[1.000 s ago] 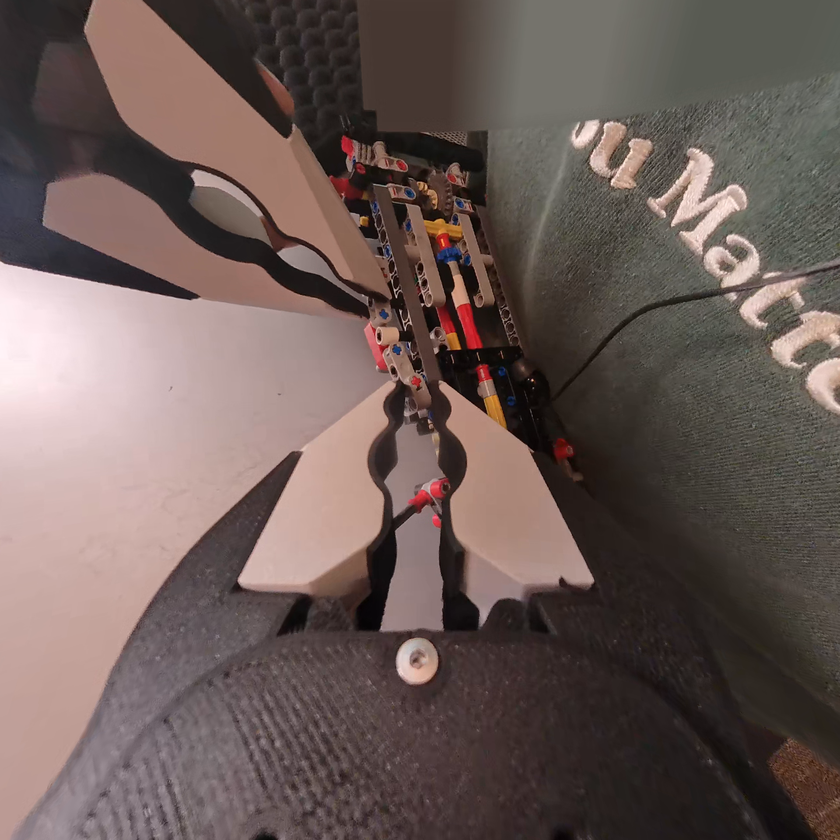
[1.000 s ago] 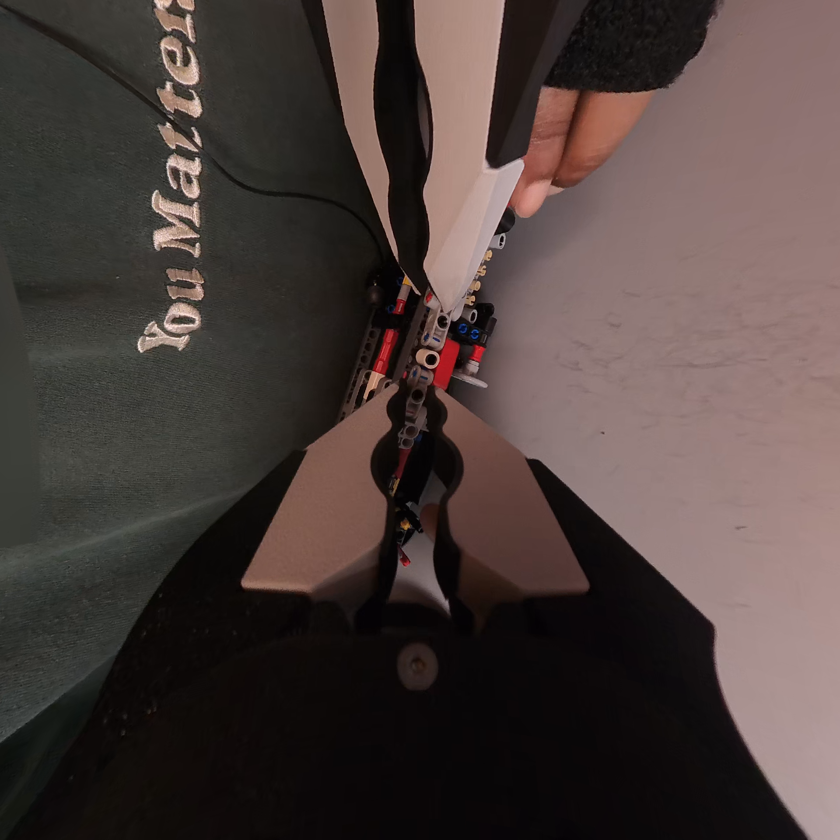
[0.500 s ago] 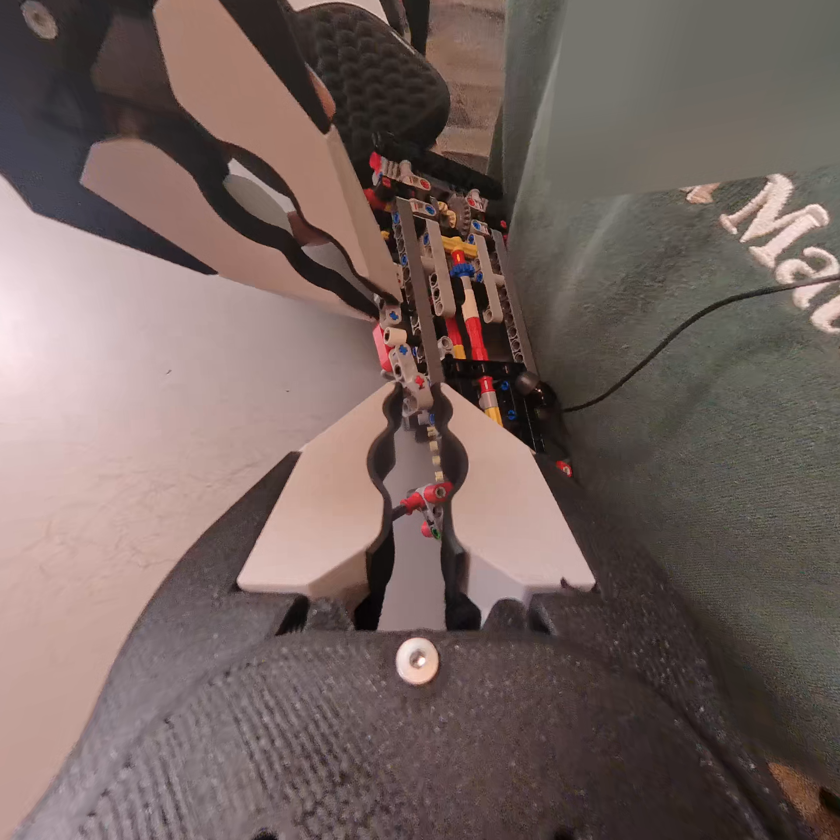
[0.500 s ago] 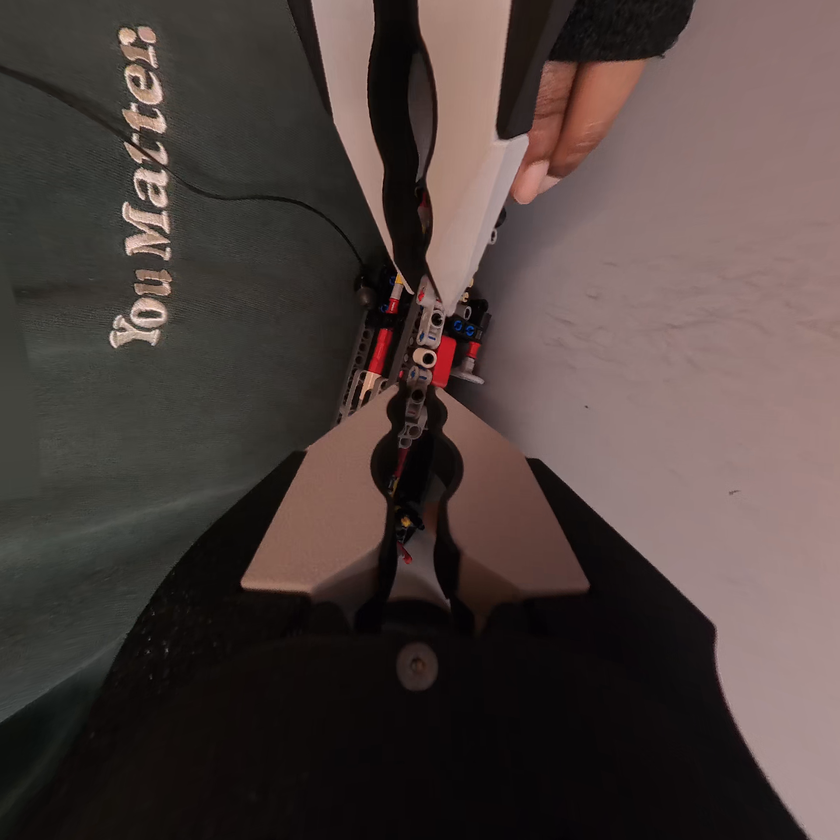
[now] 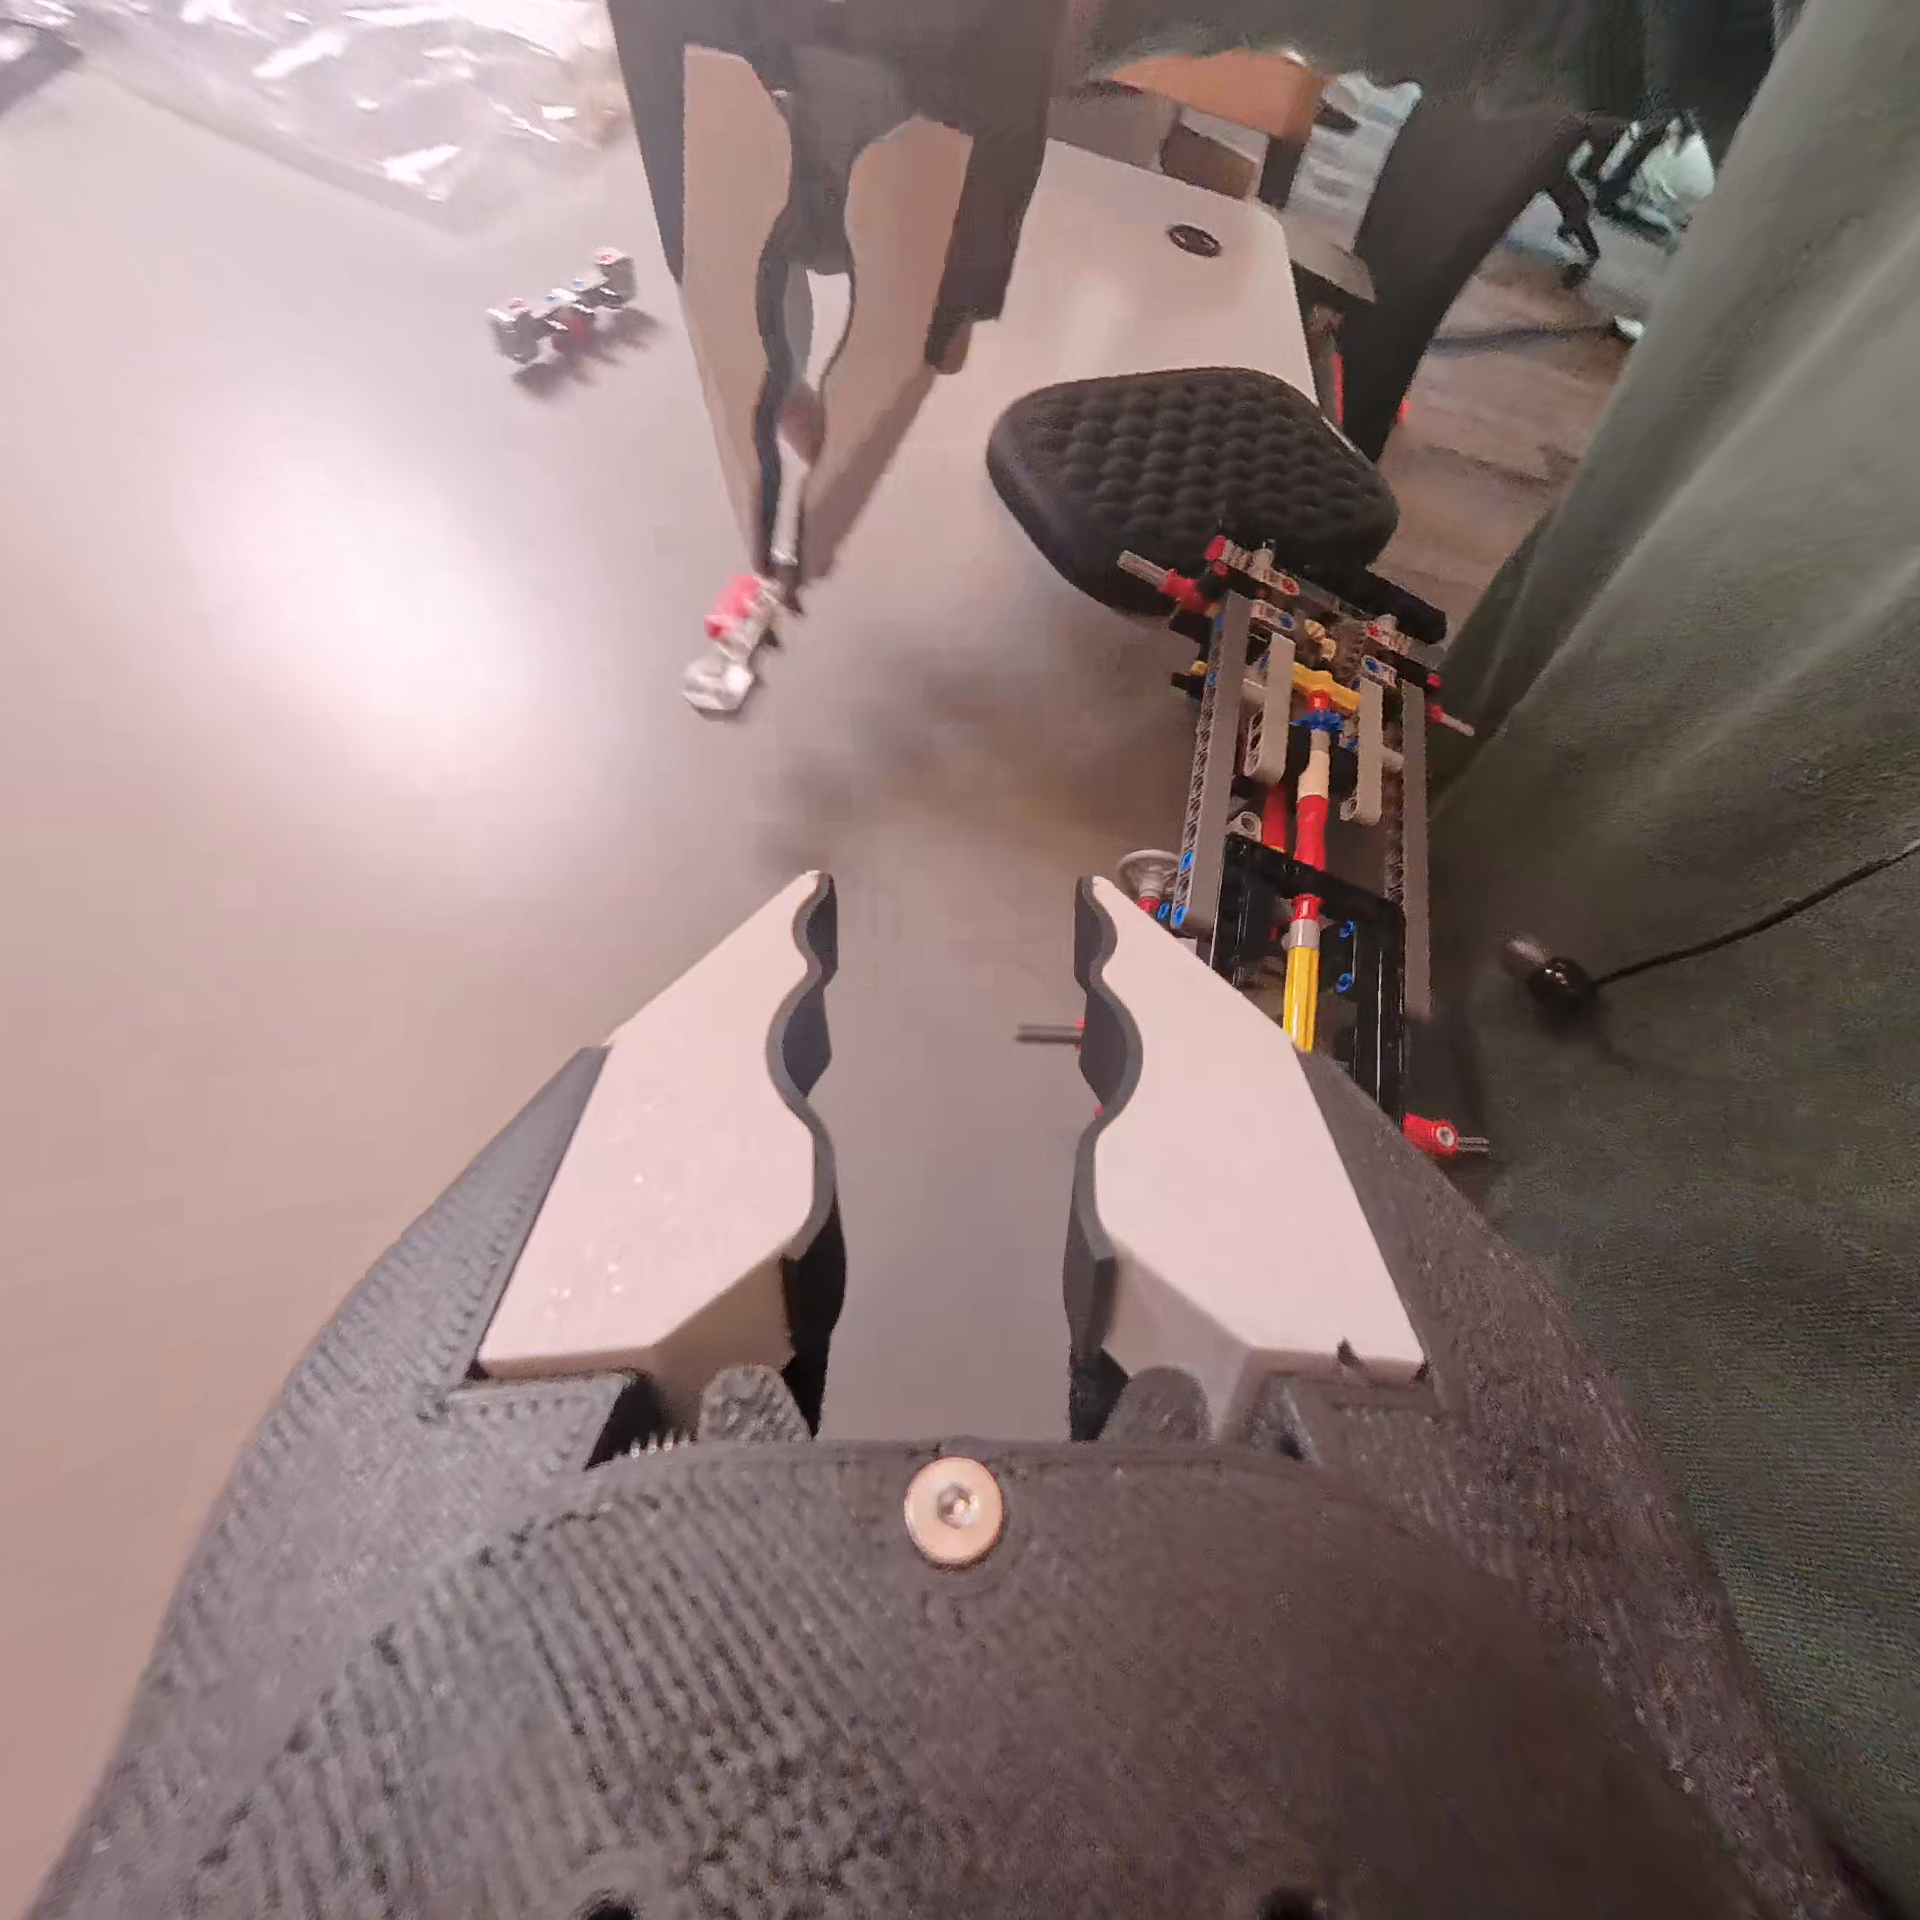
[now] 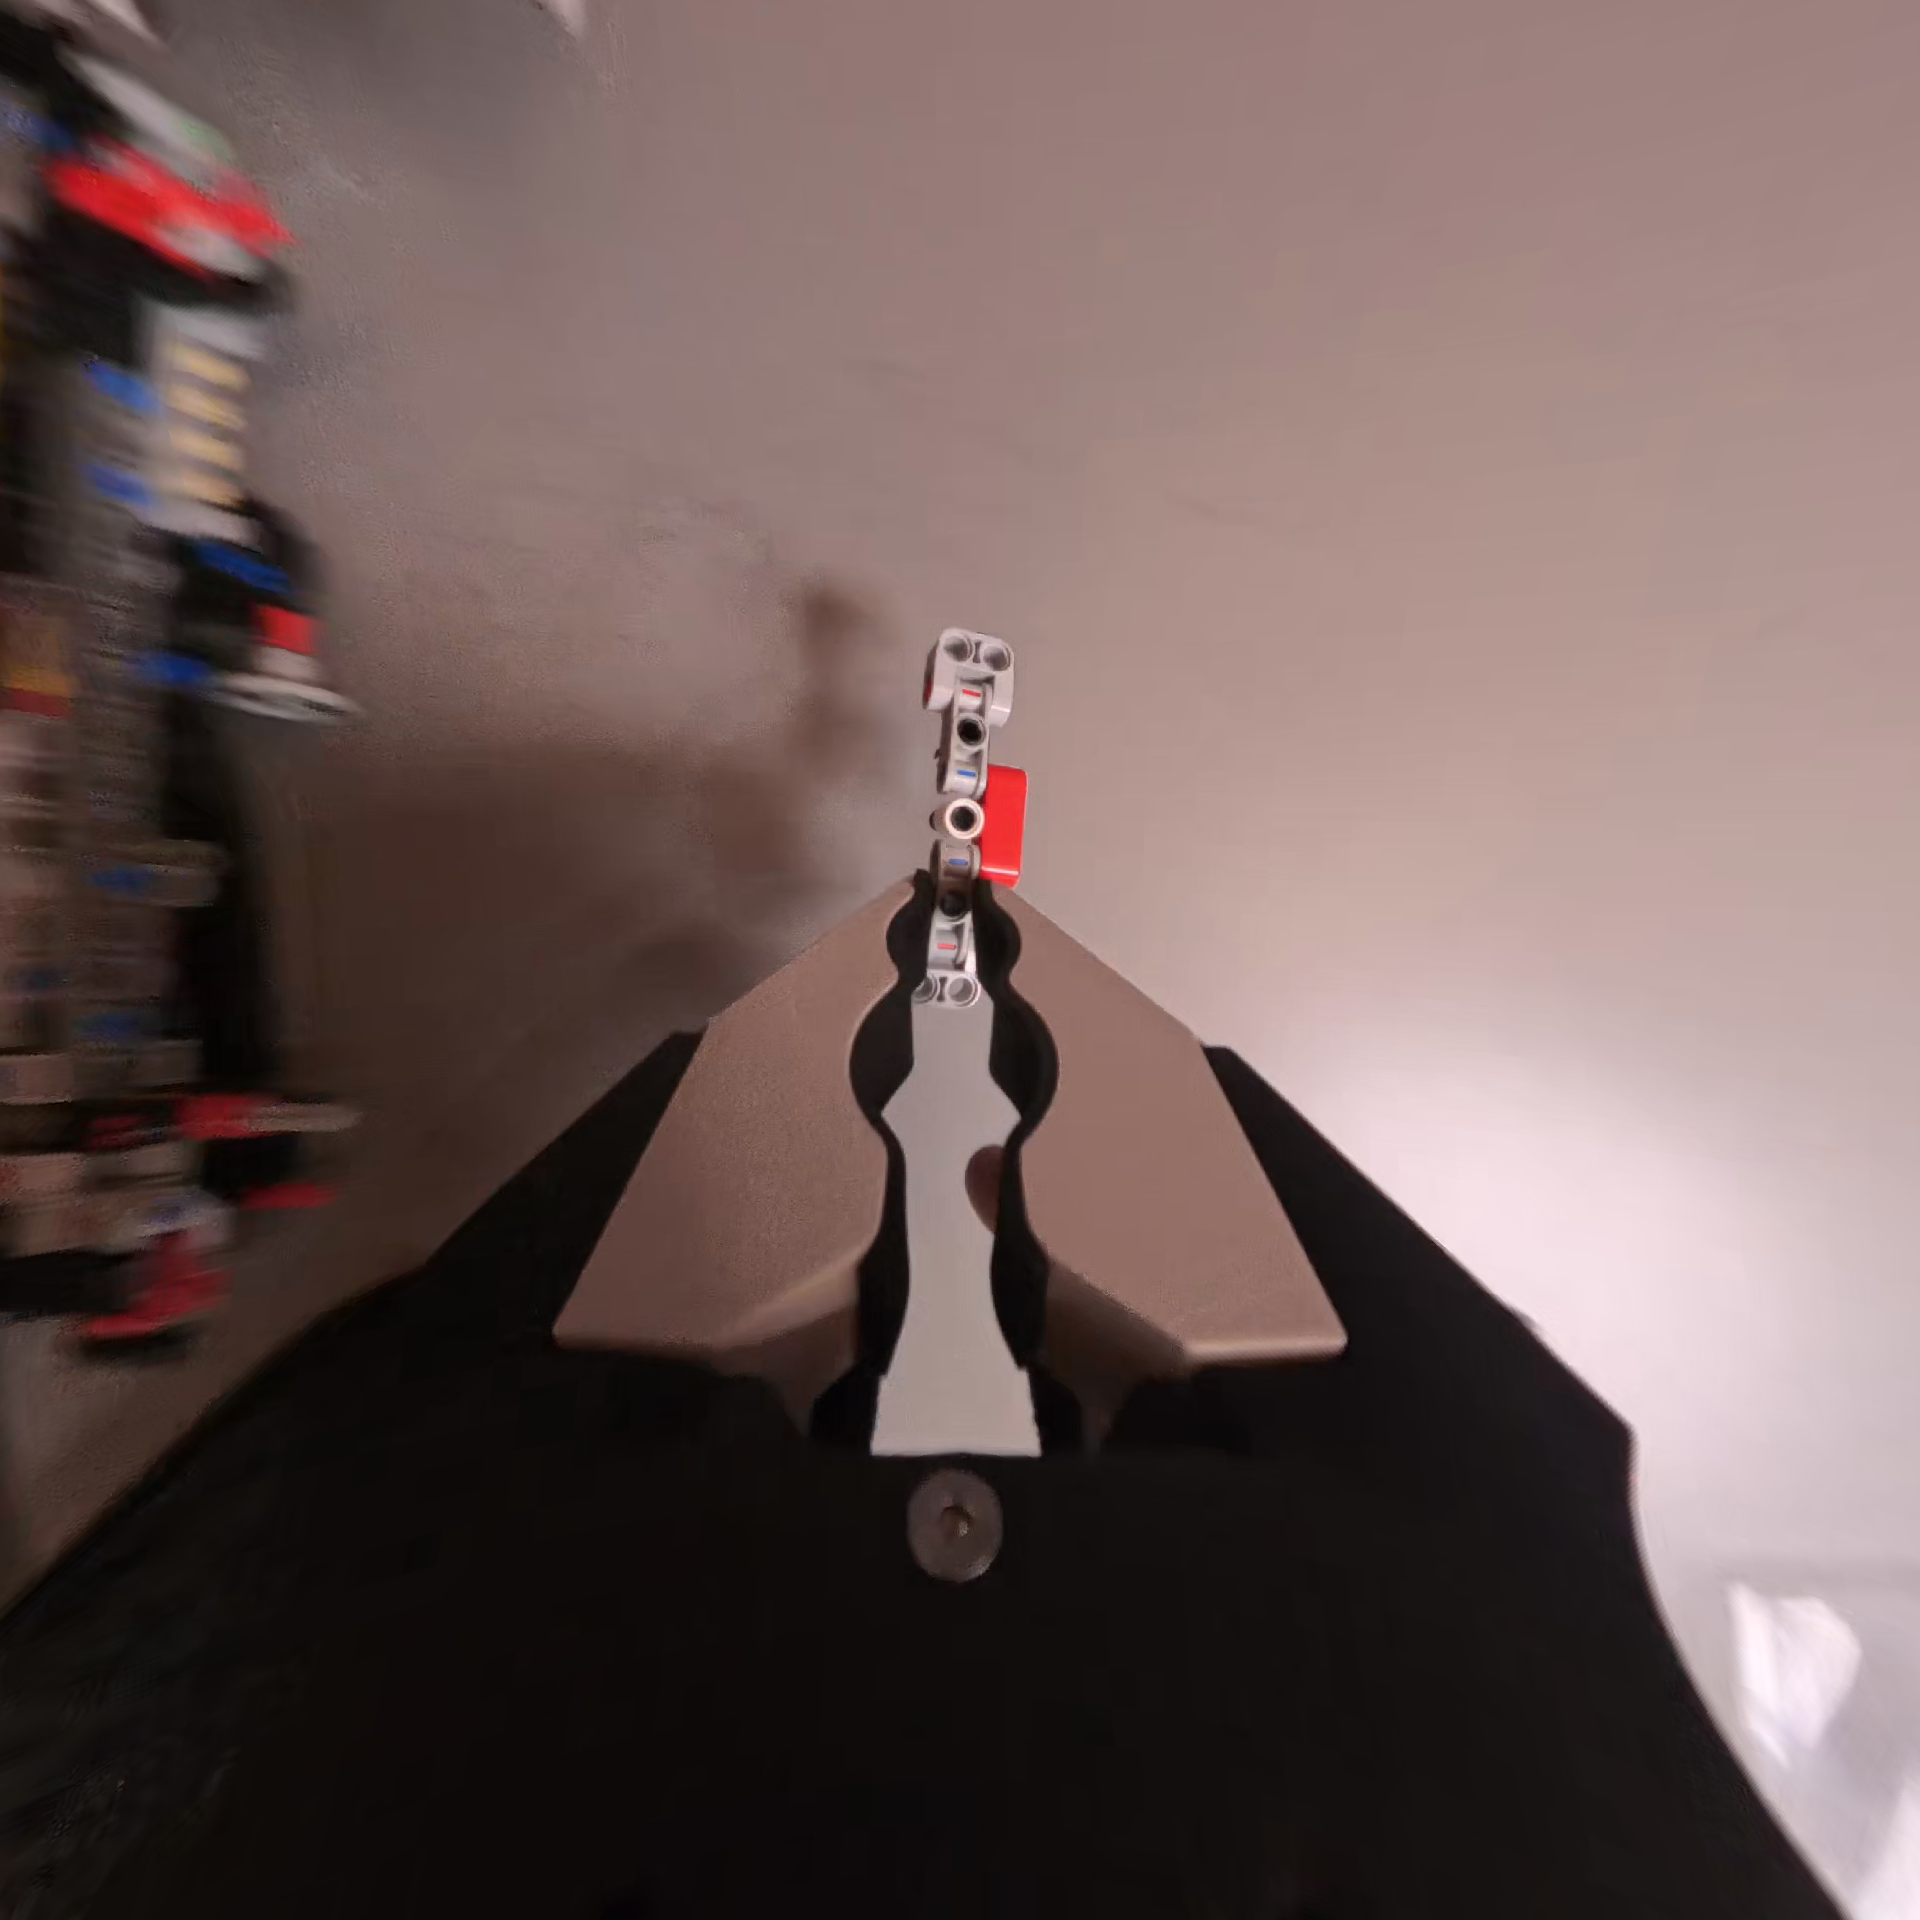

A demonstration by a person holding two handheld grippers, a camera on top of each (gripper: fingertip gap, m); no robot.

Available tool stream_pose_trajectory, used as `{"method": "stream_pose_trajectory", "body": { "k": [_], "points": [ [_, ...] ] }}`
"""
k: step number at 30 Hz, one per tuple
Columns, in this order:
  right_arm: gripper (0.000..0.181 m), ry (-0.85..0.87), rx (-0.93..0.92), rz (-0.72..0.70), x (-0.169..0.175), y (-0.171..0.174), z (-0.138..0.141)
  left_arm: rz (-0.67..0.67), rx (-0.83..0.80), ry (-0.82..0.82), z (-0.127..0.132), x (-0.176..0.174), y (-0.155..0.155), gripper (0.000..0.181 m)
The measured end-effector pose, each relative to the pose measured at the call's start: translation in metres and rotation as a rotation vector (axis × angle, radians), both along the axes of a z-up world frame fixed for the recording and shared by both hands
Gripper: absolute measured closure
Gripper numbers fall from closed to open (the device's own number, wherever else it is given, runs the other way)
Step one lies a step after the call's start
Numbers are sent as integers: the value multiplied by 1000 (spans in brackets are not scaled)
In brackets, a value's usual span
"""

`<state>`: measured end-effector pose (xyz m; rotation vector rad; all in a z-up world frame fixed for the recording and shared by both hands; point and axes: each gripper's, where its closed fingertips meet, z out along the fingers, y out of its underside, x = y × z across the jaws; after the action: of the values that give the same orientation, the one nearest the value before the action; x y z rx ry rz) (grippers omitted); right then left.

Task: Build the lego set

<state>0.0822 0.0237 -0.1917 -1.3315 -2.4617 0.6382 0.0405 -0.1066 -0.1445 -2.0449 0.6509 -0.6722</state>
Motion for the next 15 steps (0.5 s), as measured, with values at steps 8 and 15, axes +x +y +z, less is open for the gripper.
{"method": "stream_pose_trajectory", "body": {
  "k": [8, 15],
  "points": [
    [150, 114, 118, -203, 14, 52, 0, 73, -120, -163, -8, -11, -45, 123],
    [128, -107, -463, -38, 123, -59, 43, 97, -277, -212, -27, 11, -90, 122]
  ]
}}
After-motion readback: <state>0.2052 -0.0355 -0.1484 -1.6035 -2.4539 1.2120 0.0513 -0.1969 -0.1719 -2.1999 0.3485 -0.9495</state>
